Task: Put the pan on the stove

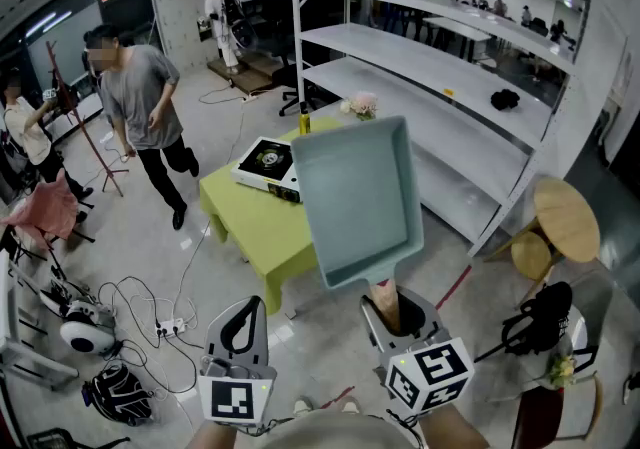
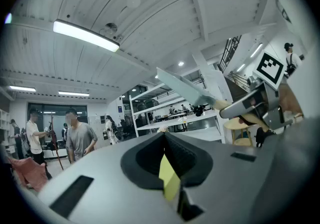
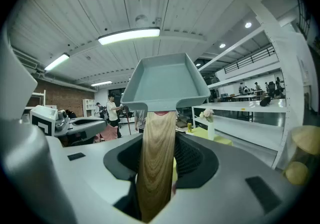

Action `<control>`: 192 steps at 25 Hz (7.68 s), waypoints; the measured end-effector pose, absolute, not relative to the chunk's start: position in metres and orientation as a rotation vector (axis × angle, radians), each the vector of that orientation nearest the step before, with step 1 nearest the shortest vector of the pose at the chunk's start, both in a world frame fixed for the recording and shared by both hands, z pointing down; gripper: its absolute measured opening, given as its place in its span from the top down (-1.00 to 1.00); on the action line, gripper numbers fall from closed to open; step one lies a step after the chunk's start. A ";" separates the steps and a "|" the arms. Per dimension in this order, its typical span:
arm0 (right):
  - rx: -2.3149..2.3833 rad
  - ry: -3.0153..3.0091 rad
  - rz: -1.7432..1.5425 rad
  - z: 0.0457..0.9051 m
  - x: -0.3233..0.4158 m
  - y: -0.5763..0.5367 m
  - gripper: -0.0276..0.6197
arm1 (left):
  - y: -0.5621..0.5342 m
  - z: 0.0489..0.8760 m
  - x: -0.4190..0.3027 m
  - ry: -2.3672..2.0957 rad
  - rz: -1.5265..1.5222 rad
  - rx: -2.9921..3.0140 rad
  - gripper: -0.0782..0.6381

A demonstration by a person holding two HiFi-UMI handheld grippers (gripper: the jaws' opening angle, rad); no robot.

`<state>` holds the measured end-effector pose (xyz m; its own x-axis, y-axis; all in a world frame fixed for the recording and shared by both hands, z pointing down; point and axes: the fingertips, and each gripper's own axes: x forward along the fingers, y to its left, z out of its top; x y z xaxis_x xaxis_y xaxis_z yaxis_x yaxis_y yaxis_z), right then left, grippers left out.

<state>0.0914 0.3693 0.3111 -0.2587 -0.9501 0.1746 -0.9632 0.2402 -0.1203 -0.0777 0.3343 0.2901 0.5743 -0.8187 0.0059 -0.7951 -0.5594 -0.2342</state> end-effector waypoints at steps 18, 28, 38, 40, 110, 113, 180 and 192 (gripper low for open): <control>1.836 -2.432 0.316 0.315 0.116 0.382 0.42 | 0.355 0.295 -0.045 1.360 -0.193 -2.605 0.76; 1.780 -2.444 0.346 0.332 0.148 0.387 0.42 | 0.364 0.304 -0.011 1.398 -0.201 -2.593 0.76; 1.755 -2.451 0.356 0.354 0.146 0.335 0.42 | 0.314 0.319 -0.023 1.433 -0.206 -2.535 0.76; 1.746 -2.448 0.366 0.359 0.141 0.316 0.42 | 0.294 0.322 -0.028 1.437 -0.198 -2.532 0.76; 1.138 -1.953 0.830 0.625 0.046 -0.251 0.42 | -0.224 0.503 -0.093 1.706 -0.651 -2.799 0.76; 1.138 -1.948 0.830 0.631 0.048 -0.259 0.42 | -0.231 0.511 -0.092 1.728 -0.690 -2.784 0.76; 1.342 -2.651 0.230 0.344 0.068 -0.110 0.90 | -0.134 0.331 -0.077 1.507 -0.270 -2.664 0.76; 1.350 -2.591 0.196 0.354 0.076 -0.125 0.90 | -0.138 0.338 -0.072 1.524 -0.308 -2.679 0.76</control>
<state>0.0760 -0.1252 0.3540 -0.5570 -0.7925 0.2486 -0.8209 0.5708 -0.0195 -0.0719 -0.1375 0.3378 0.4961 -0.8552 0.1501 -0.8465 -0.5149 -0.1358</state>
